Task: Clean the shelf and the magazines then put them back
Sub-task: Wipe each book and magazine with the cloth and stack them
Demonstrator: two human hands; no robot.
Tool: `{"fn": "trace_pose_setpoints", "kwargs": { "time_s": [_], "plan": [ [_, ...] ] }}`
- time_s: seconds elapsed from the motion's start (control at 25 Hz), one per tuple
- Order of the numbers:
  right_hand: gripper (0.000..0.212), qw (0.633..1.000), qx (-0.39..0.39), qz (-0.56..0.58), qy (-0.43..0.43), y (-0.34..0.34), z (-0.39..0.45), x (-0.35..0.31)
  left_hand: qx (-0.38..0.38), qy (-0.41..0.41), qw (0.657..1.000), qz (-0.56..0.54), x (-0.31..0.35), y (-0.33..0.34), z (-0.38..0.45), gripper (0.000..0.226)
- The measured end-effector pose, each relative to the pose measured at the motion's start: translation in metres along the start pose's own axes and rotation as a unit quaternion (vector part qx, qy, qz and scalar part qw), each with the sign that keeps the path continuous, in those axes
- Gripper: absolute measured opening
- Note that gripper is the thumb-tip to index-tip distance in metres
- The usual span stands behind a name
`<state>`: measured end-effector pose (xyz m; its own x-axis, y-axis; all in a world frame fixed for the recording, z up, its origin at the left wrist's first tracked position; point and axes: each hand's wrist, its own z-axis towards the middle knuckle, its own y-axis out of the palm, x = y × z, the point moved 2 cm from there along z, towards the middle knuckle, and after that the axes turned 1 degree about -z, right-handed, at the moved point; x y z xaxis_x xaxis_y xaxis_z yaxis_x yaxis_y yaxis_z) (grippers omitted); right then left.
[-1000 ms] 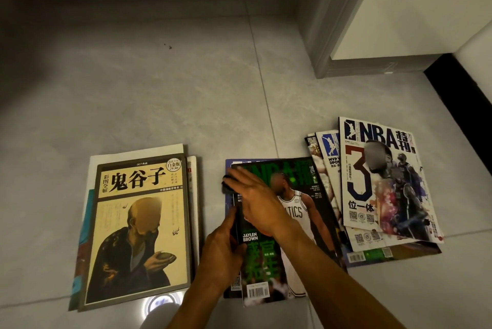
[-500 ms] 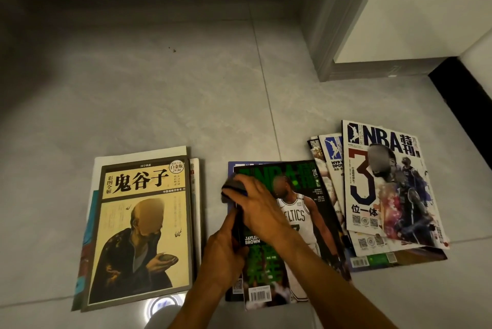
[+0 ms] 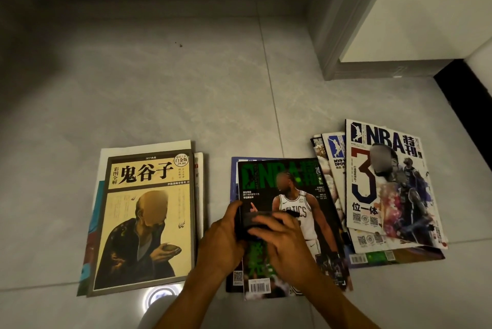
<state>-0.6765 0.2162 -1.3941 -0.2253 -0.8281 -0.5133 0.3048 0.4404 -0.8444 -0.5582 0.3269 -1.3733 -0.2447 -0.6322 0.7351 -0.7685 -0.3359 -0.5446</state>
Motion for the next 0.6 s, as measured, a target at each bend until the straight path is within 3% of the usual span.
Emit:
{"fn": "trace_pose_setpoints", "kwargs": {
  "time_s": [0.12, 0.24, 0.32, 0.48, 0.6],
  "plan": [
    [0.05, 1.0, -0.007, 0.008, 0.011, -0.002, 0.036, 0.014, -0.017, -0.016, 1.0, 0.005, 0.0, 0.001, 0.001, 0.082],
    [0.052, 0.988, 0.032, 0.021, 0.148, -0.006, 0.107, 0.027, -0.013, -0.024, 1.0, 0.004, -0.002, 0.003, 0.0, 0.087],
    [0.055, 0.982, 0.029, 0.051, 0.181, -0.006, 0.116, 0.022, -0.01, -0.026, 1.0, -0.01, -0.004, 0.002, -0.001, 0.095],
    [0.052, 0.997, 0.015, 0.053, 0.058, 0.0, 0.036, 0.01, -0.036, -0.012, 0.999, -0.012, -0.007, 0.0, 0.004, 0.111],
    [0.05, 0.997, -0.013, 0.076, 0.023, -0.001, 0.026, 0.018, -0.049, -0.013, 0.999, -0.018, -0.009, 0.001, 0.009, 0.113]
  ]
}}
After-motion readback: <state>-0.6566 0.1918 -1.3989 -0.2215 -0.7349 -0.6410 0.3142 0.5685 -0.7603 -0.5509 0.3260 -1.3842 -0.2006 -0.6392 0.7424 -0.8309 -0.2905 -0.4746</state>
